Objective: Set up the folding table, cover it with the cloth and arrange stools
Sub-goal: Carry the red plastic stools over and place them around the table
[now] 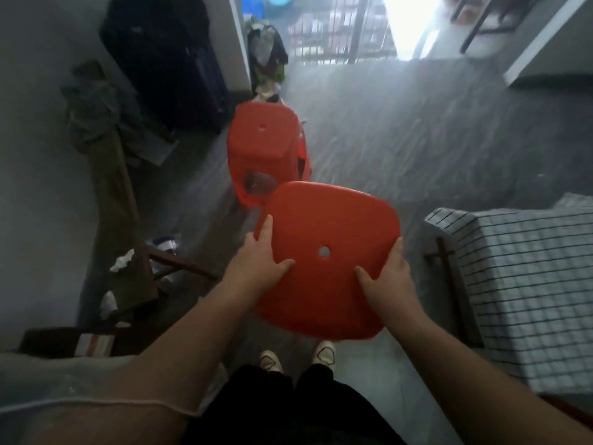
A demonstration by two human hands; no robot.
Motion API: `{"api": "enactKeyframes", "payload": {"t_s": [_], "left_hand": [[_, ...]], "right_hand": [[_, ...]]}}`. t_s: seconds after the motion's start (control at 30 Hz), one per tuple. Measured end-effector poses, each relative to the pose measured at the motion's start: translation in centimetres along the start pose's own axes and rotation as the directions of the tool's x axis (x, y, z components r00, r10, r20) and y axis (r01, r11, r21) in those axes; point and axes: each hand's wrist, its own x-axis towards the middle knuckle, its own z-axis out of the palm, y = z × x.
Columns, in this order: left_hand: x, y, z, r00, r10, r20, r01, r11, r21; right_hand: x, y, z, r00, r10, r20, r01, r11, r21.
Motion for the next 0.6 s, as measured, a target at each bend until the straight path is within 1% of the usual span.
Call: {"api": "enactKeyframes", "payload": {"t_s": [0.13, 0.27, 0.47, 0.6], "left_hand": [[-4.5, 4.9, -3.0, 0.997, 0.076, -0.032, -0.076, 0.997, 0.003], [-6.5, 8.5, -4.3, 0.989, 0.141, -0.039, -0.139, 0.989, 0.053], [-5.5, 12.6, -5.5, 0.978, 0.21, -0.02, -0.207, 0.974, 0.094], [-3.4, 15.0, -6.2, 0.956, 0.294, 0.01, -0.292, 0.944, 0.153]], "right_hand": [[-3.0, -1.2, -6.7, 0.999, -0.038, -0.026, 0.038, 0.999, -0.009], [-4.5, -1.1, -10.8, 0.996, -0.058, -0.075, 0.057, 0.998, -0.011], [-4.4, -0.2, -13.9, 0.989, -0.031, -0.148, 0.031, 1.0, 0.0], [-3.6, -0.5, -14.9, 0.98, 0.031, -0.198, -0.029, 1.0, 0.009]]}}
